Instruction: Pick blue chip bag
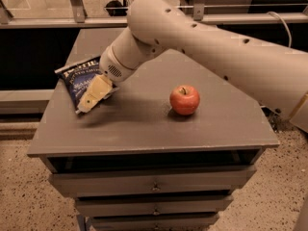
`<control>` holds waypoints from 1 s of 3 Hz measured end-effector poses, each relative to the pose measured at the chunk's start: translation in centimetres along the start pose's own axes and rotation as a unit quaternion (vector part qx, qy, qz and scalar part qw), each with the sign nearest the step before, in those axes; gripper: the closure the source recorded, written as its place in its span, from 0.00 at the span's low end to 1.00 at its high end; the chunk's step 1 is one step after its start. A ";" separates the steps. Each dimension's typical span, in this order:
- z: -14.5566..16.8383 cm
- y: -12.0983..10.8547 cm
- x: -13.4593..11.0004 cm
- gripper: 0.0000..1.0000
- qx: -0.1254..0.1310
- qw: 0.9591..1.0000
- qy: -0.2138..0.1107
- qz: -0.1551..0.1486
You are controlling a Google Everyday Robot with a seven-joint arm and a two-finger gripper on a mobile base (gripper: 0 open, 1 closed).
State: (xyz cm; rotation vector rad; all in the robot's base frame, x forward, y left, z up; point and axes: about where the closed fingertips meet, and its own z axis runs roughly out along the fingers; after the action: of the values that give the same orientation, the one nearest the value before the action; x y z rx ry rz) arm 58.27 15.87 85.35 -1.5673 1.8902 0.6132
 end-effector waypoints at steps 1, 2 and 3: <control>1.9 -0.3 -0.4 0.34 0.010 1.000 -0.013 -0.001; 1.9 -0.8 -0.3 0.56 0.019 1.000 -0.017 -0.002; 0.3 -1.6 -0.5 0.80 0.032 0.999 -0.026 -0.006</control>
Offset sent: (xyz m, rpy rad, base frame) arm 0.0195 0.0088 -0.0095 0.0385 -0.0578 -0.0435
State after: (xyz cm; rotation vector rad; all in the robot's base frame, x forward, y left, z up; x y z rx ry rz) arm 59.96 16.17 85.53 -1.5069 1.8438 0.5769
